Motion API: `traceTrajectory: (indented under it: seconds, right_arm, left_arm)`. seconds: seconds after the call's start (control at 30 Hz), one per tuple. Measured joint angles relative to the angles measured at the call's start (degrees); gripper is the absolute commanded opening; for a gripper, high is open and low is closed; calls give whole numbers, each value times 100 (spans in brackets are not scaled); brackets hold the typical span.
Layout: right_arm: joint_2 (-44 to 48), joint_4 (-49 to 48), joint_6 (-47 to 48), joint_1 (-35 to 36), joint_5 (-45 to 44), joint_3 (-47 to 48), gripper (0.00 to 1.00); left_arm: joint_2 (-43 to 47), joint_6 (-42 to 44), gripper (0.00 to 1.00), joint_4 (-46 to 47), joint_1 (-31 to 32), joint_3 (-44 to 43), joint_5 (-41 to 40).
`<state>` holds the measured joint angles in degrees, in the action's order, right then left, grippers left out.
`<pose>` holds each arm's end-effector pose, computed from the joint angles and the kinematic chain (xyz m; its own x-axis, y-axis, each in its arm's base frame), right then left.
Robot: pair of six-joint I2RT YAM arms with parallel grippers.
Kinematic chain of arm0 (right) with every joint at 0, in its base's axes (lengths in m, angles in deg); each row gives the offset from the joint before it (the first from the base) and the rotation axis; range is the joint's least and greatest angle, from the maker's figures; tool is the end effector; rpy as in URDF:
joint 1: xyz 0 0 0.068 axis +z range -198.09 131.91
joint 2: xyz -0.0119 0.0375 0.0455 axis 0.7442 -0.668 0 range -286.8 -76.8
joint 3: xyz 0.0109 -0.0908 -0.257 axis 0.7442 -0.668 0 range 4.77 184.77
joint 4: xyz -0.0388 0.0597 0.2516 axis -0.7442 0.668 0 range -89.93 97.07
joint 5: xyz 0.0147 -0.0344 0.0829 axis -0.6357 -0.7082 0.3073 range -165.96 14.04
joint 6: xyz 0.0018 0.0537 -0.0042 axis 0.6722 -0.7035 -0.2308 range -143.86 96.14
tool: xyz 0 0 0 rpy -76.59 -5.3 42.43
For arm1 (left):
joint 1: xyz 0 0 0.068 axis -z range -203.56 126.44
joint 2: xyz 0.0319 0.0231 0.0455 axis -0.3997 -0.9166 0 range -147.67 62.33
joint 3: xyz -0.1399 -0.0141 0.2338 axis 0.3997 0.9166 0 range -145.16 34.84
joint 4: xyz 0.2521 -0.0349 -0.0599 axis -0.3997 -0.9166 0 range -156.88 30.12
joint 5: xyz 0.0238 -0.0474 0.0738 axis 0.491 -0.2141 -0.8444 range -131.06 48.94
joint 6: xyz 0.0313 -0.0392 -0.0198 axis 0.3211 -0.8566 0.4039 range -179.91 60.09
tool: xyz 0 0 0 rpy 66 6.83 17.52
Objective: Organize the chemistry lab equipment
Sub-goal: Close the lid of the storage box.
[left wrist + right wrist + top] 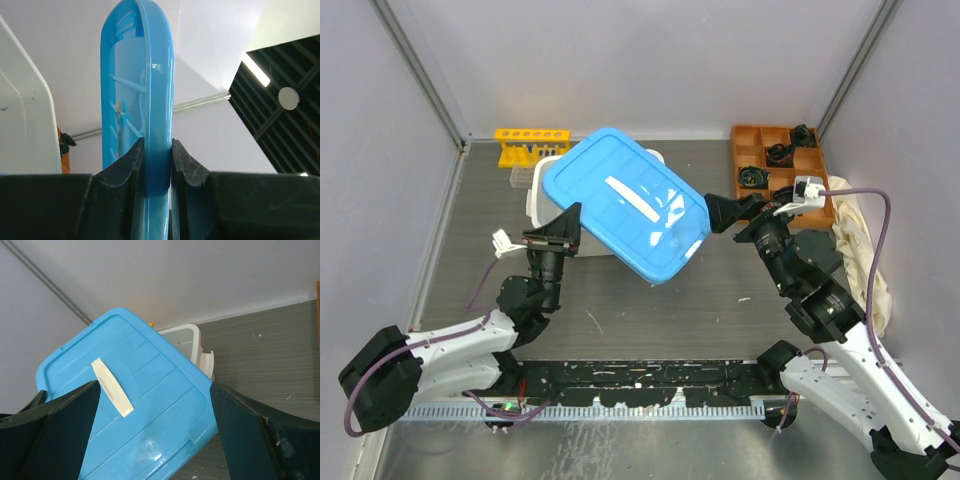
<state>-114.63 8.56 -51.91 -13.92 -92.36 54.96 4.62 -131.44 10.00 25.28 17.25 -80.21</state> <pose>0.1264 0.0736 0.3938 -0.0945 0.4811 -0.8715 -0.2960 0.8223 0.4860 0.1440 -0.1307 0.2751 -0.1082 -0.9939 0.0222 0.3806 -0.0620 -0.9227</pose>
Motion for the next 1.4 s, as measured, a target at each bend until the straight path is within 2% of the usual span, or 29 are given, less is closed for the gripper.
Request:
traceTrajectory:
  seconds: [0.07, 0.13, 0.37, 0.5, 0.7, 0.9, 1.1, 1.4]
  right_arm:
    - [46, -66, -94, 0, 57, 9, 78]
    - [31, -28, -186, 0, 114, 46, 73]
    - [-542, 575, -859, 0, 503, 616, 80]
    - [-485, 761, -1471, -7, 756, 144, 86]
    - [76, 911, -2341, -26, 850, -422, 88]
    - [737, -299, -3348, -59, 1091, -1722, 85]
    - [662, -1895, -4352, -103, 1360, -2990, 82]
    - [387, -3816, -4922, -149, 1244, -3388, 79]
  left_arm:
    - [-31, 52, 0, -76, -55, -37, 55]
    - [-107, 76, 0, -219, -153, -181, 181]
    - [-442, 42, 0, -341, -549, -667, 608]
    - [-476, -68, 0, -409, -848, -682, 809]
    - [-531, -260, 0, -518, -1307, -769, 968]
    - [-761, -439, 0, -496, -1438, -944, 1056]
    - [-857, -555, 0, -490, -1443, -944, 1091]
    - [-857, -564, 0, -411, -1443, -944, 1086]
